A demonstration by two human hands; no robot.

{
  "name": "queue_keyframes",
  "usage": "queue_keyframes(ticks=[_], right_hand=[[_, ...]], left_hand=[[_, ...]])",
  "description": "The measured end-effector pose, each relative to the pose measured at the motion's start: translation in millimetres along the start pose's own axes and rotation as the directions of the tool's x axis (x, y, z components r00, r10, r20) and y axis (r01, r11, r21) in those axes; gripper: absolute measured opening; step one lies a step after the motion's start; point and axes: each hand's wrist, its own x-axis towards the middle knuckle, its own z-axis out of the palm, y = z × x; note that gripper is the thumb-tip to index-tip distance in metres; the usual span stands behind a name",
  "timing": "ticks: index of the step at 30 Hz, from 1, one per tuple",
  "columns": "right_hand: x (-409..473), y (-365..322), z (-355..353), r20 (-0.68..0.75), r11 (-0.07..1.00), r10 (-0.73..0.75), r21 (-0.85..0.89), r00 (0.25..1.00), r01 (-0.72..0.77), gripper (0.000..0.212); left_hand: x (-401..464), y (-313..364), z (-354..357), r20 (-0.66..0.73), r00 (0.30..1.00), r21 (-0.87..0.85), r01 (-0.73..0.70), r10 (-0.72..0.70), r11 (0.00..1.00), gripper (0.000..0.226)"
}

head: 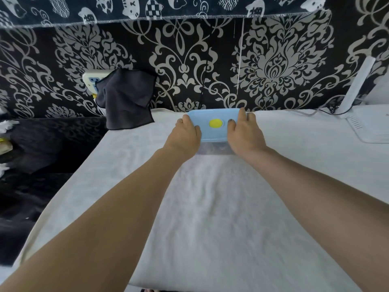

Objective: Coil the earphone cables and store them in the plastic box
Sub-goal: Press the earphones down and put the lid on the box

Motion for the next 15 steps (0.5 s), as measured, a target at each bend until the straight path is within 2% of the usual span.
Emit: queue_keyframes(ticks=[4, 8, 13, 15], right_hand=[[0, 1, -1, 0.016, 0.999, 0.038, 0.025, 0.999, -0.038, 0.054], [0, 4, -1, 0.043, 0.997, 0.050, 0.063, 0.998, -0.053, 0.049], [-2, 8, 4, 0.013, 0.989, 0.034, 0.142, 0.999, -0.035, 0.049], [-2, 8, 3, 0.000, 0.981, 0.037, 0.191, 0.999, -0.036, 0.050]], left_hand=[[-1, 3, -1, -0.030, 0.999, -0.110, -0.035, 0.032, 0.993, 0.036], [-7, 12, 2, 0.051, 0.998, -0.141, -0.021, 0.028, 0.990, 0.053], [-6, 12, 6, 0.034, 0.998, -0.165, -0.043, 0.049, 0.985, 0.057], [-4, 9, 6, 0.030, 0.999, -0.225, -0.016, 0.023, 0.974, 0.061]])
